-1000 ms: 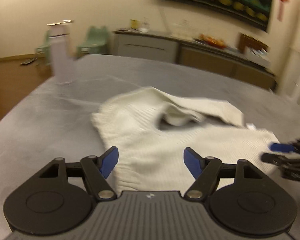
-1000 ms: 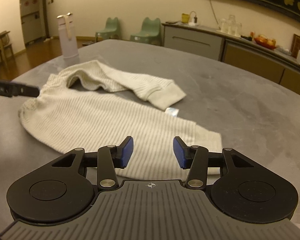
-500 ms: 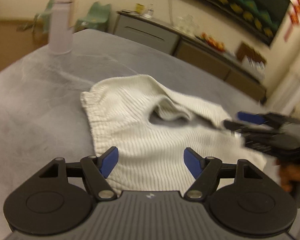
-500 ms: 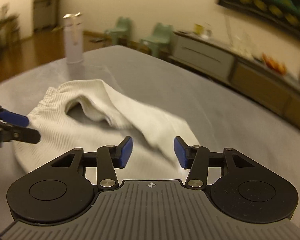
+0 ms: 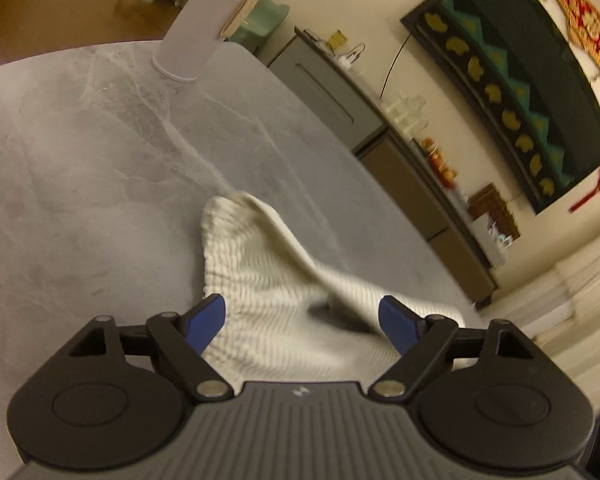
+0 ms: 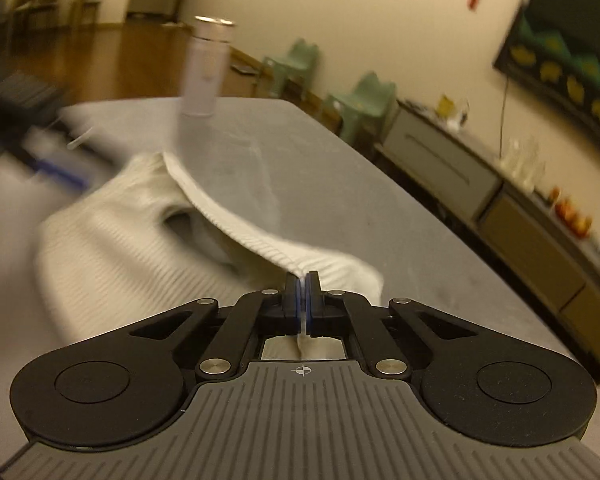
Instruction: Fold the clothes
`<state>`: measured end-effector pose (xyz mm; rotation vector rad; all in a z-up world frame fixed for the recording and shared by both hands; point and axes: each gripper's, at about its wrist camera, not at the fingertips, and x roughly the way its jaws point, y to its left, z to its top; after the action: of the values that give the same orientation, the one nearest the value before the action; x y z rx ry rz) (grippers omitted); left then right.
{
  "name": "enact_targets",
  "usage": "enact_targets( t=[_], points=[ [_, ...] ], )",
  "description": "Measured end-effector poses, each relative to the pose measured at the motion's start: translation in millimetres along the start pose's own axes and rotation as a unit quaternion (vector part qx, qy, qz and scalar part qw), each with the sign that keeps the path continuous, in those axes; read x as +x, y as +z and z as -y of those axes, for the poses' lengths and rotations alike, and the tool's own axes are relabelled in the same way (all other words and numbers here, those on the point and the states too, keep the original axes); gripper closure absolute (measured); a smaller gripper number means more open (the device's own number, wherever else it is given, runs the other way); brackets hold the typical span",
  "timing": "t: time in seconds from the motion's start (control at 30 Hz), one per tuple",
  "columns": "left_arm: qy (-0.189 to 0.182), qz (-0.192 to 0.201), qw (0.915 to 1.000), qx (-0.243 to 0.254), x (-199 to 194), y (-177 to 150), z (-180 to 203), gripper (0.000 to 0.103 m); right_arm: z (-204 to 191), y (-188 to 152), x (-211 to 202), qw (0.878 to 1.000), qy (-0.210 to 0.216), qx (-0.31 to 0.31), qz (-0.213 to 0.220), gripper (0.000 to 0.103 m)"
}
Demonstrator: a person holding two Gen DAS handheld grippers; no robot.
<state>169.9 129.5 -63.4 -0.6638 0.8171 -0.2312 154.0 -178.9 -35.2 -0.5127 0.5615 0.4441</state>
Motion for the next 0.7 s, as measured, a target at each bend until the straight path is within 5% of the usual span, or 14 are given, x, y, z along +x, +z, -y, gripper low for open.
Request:
enact_targets(
  t=[0.3,0.57,0.67,0.7],
  points=[
    [-0.023,-0.018,0.9986,-0.043,18.1,20.1,6.0,0.013,-7.8,-61.5,-32.7,1.0,0.002,0.02,-0.006,0.102],
    [0.017,-0.107,0.9933,-0.039,86.5,48.2,20.6,0.016,-7.3,-76.3,-32.3,0.999,0.005,0.037,0.015,0.102],
    [0.012,-0.117,0.9925,-0.034,102.9,56.6,27.3,0.023,-11.4,-77.7,-31.5,0.999,0.009,0.03,0.015,0.102],
    [0.014,-0.122,0.9919,-0.032,108.9,58.2,28.3,0.032,-12.1,-77.7,-31.1,0.999,0.01,0.028,0.015,0.102]
  ],
)
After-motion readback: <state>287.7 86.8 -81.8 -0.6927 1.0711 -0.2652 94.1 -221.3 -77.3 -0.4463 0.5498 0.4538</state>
